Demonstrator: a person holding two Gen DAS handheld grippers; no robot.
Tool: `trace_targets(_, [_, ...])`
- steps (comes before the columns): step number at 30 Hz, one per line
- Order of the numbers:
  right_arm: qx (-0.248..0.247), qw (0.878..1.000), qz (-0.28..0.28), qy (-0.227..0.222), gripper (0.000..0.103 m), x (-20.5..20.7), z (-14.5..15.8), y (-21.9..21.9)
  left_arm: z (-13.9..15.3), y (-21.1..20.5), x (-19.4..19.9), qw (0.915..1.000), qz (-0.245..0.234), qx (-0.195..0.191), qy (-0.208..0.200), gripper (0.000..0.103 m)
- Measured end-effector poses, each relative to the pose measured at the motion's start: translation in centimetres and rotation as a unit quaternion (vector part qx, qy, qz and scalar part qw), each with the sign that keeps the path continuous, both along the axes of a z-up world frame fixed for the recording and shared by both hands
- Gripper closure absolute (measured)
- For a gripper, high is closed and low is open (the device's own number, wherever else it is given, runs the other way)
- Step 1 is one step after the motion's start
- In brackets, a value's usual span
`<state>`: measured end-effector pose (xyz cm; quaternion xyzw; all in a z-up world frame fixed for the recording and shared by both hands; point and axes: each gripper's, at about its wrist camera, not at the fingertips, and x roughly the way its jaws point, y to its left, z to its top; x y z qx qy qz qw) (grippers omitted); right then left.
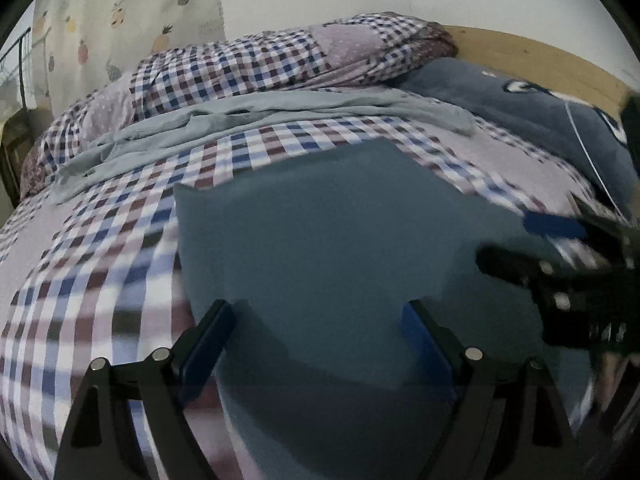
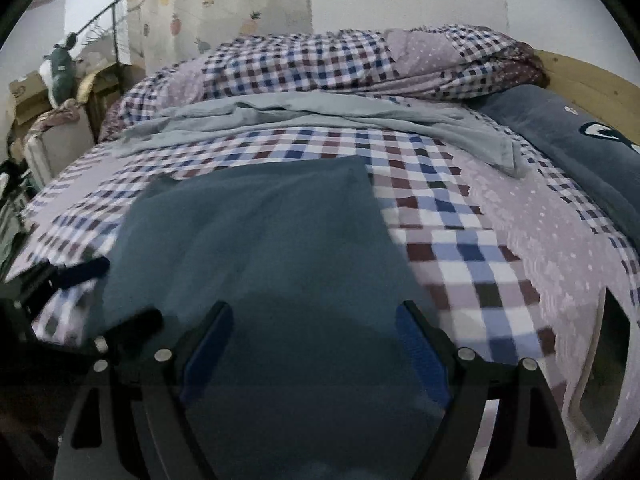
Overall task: Fold clothes
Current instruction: 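Open both grippers and smooth the folded teal shirt flat on the sheet, then grasp the folded teal shirt edge with the left gripper while the right gripper grasps beside it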
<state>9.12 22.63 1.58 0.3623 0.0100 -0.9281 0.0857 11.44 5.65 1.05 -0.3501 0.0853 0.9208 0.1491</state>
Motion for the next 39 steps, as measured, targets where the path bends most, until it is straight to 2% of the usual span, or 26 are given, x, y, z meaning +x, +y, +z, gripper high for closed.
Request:
trace_targets(1, [0.003, 1.000, 0.010, 0.000, 0.022, 0.4, -0.2, -0.4, -0.2, -0.2, 0.6, 1.0000, 0.003, 0.001, 0.000, 0.014])
trace_targets(2, [0.010, 1.000, 0.018, -0.001, 0.033, 0.7, -0.4, -0.8, -0.4, -0.3, 1.2, 1.0000, 0.006, 0.002, -0.001, 0.014])
trace_targets(4, [0.018, 1.000, 0.023, -0.005, 0.042, 0.9, -1.1, -1.2, -0.8, -0.7, 2.3, 0.9999, 0.012, 0.005, -0.002, 0.014])
trace_targets(8, [0.029, 0.999, 0.027, 0.002, 0.042, 1.3, -2.2, -1.5, -1.3, -1.9, 3.8, 0.9991, 0.033, 0.025, -0.007, 0.014])
trace_targets(14, [0.033, 0.999, 0.020, 0.002, 0.042, 2.8, -2.3, -1.3, -1.5, -2.8, 6.4, 0.9977, 0.049, 0.043, -0.018, 0.014])
trace_targets(19, [0.029, 0.999, 0.015, 0.004, 0.042, 5.9, -1.6, -1.3, -1.5, -3.2, 8.2, 0.9964, 0.056, 0.053, -0.035, 0.014])
trace_targets(24, [0.004, 0.999, 0.042, 0.023, 0.044, 9.7, -0.3, -1.8, -1.5, -3.5, 9.7, 0.9955, 0.053, 0.061, -0.049, 0.014])
trace_targets(27, [0.024, 0.998, 0.057, 0.006, 0.053, 10.3, -1.2, -3.1, -1.8, -3.8, 10.3, 0.9944, 0.051, 0.066, -0.065, 0.014])
trace_targets(30, [0.032, 0.998, 0.054, -0.012, 0.054, 10.2, -2.1, -3.2, -2.0, -4.1, 10.7, 0.9924, 0.051, 0.074, -0.085, 0.014])
trace_targets(34, [0.022, 0.998, 0.050, -0.031, 0.054, 10.4, -2.3, -2.6, -2.5, -5.7, 11.2, 0.9837, 0.058, 0.114, -0.126, 0.014])
trace_targets(39, [0.026, 0.997, 0.044, -0.052, 0.054, 11.4, -2.2, -2.3, -2.9, -9.2, 11.5, 0.9597, 0.085, 0.204, -0.174, 0.014])
